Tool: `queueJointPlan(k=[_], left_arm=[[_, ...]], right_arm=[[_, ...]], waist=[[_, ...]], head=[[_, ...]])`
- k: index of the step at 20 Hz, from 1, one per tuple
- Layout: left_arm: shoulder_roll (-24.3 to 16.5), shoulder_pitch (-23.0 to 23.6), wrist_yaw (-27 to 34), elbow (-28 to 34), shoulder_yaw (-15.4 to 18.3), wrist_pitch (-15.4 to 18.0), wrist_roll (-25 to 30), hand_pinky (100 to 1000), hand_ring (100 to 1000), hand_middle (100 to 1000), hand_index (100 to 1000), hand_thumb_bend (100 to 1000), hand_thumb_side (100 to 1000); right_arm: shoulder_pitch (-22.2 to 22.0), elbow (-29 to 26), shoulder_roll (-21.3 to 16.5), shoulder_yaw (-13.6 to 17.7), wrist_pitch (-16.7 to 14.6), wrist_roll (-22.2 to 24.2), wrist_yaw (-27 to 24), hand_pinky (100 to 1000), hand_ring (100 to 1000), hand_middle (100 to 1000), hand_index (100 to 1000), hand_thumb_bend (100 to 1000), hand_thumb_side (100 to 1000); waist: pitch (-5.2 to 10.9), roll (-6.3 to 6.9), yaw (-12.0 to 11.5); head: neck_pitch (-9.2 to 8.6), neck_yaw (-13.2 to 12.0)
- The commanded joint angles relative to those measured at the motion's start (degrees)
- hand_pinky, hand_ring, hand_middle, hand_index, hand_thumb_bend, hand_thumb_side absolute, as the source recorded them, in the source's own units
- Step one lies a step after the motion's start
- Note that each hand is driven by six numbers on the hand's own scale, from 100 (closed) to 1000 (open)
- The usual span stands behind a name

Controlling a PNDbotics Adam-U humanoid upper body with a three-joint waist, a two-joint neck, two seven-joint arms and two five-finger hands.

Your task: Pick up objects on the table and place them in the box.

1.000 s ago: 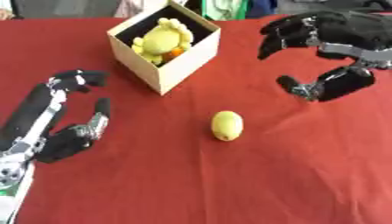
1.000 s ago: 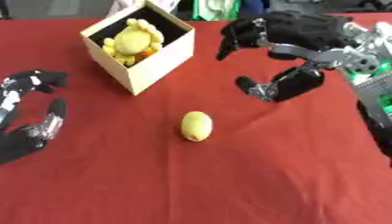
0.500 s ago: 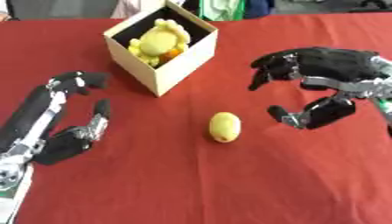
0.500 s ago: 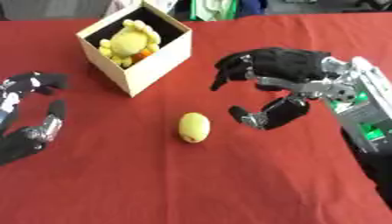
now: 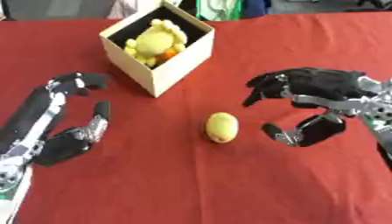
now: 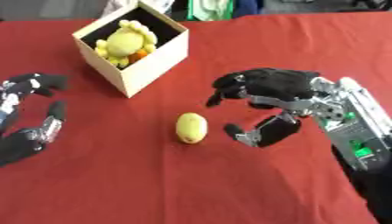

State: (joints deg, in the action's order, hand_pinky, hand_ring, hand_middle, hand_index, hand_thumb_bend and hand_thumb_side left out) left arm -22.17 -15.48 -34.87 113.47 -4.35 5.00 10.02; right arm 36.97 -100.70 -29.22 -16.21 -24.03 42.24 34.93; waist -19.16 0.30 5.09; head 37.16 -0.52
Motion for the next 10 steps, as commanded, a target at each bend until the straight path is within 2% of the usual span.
queueJointPlan(k=[1, 10], left_arm=[[-0.67, -0.61, -0.05, 1.12, 0.29, -0.04, 0.1, 700, 752, 670, 857, 100, 749], [-0.29, -0.62, -0.4, 1.12, 0.32, -0.32, 0.22, 698, 751, 669, 855, 100, 757]], right_arm=[[0.11, -2.06, 0.1, 1.2, -1.45, 1.45, 1.49, 849, 936, 660, 860, 100, 260], [-1.97, -2.97, 3.16, 1.47, -1.95, -3.29, 7.98, 846, 934, 654, 868, 100, 253]], waist=[[0.95, -0.02, 0.0], [0.82, -0.05, -0.16]], head=[[-0.47, 0.13], [-0.77, 0.43]])
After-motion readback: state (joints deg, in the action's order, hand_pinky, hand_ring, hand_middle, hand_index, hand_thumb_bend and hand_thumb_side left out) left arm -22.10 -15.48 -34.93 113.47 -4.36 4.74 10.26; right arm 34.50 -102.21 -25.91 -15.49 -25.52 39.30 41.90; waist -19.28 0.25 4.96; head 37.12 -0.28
